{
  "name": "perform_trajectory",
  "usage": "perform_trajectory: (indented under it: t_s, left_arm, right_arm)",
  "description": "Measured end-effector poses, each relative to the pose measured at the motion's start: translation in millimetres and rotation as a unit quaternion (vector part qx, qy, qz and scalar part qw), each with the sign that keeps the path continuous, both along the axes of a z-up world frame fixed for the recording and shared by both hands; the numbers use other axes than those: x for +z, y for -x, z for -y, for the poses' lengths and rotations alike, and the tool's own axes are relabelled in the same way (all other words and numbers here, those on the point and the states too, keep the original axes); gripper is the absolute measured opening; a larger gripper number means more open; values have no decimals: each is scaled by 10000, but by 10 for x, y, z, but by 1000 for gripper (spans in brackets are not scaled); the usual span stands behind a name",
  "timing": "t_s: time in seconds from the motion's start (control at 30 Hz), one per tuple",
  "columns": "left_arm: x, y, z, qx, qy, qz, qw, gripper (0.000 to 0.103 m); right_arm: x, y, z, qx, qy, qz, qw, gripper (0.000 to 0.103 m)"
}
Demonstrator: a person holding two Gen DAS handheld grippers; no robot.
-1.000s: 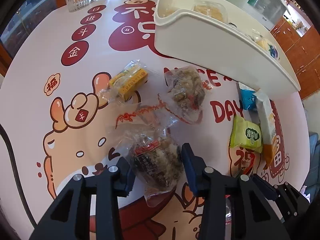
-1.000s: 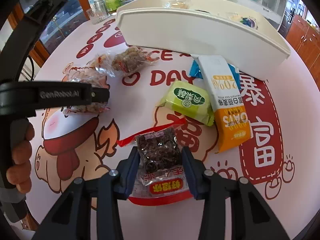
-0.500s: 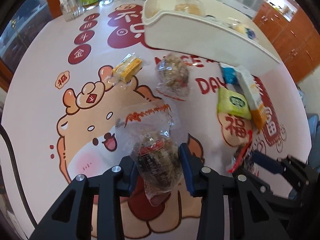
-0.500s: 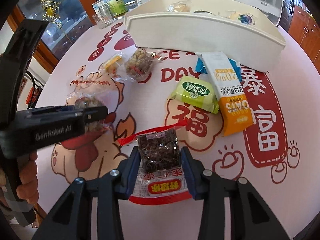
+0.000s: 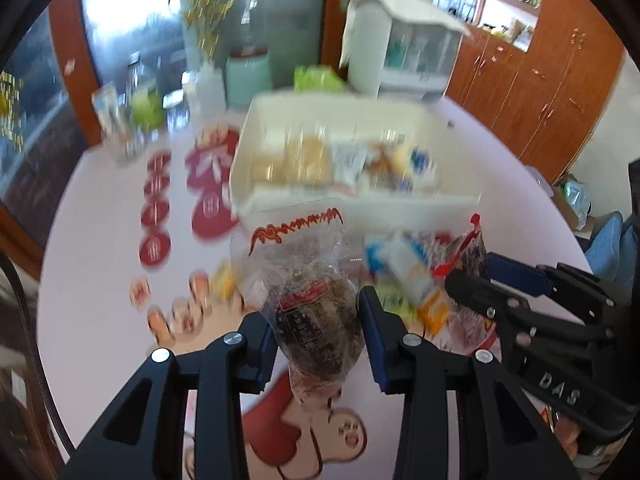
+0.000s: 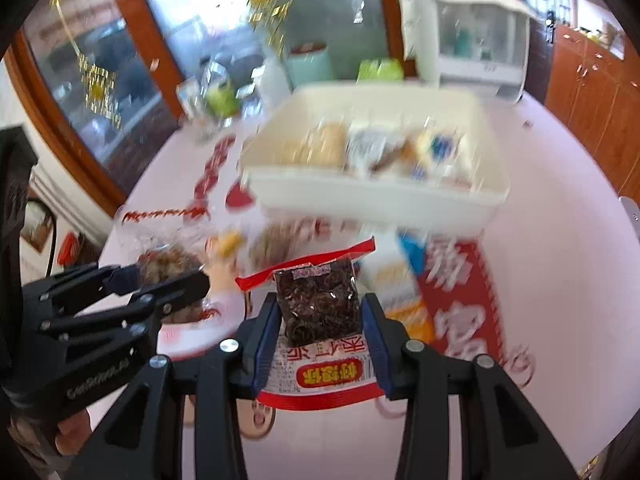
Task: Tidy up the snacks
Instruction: 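Carry both packets into the white tray and release them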
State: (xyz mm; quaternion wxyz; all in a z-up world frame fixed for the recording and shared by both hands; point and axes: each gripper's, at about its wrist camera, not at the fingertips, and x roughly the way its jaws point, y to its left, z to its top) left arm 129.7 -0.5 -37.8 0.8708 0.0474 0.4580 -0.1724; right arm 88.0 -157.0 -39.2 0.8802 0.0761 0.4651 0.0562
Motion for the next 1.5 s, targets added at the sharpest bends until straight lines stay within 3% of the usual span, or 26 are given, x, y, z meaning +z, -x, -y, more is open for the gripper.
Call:
perform_trajectory:
  t_s: [0.27,0.37,0.5,0.63,0.77,0.97,1.1,1.13,1.23,1.5]
  left_arm:
    - [759,-560,312,81,-88,860,9962,36]
    - [967,-773,463,177,-304,1104,9933,36]
    - [1078,-1112,612,281,-471,1148,9919,37]
    - [981,-1447,722,423,-635,1024,9918,37]
    - [733,-1706,807,489,-765,808,9926,37]
    - [257,-1974,925,463,-1042,394,9927,37]
    - [-67,-2103,1000,434,-1470,195,9880,38]
    - [-128,-2126,1013,411,-1562,154,9867,41]
    - [-319,-2177,1042,259,-1825,11,9829,88]
    - [-445,-2131,944,214,-1831,-18,9829,90]
  right_arm:
    - [804,-563,374,-425,-31,823,9957,41]
    - [1030,-774,465,-477,-88,1071,9931,42]
    - [1187,-1110,554,-537,-32,1173,9916,42]
    - [1216,-1453,687,-640,-85,1042,9925,42]
    - [1095,-1697,767,-714,-5,847,9938,42]
    - [576,-1965,857,-783,132,267,9965,42]
    - [176,-2093,896,-783,98,-223,9966,42]
    - [96,-2113,902,-790,90,-316,9963,42]
    - [-75,-2141,892,-801,277,-457,9954,42]
    - [-167,-2068,888,-816,363,-501,9947,47]
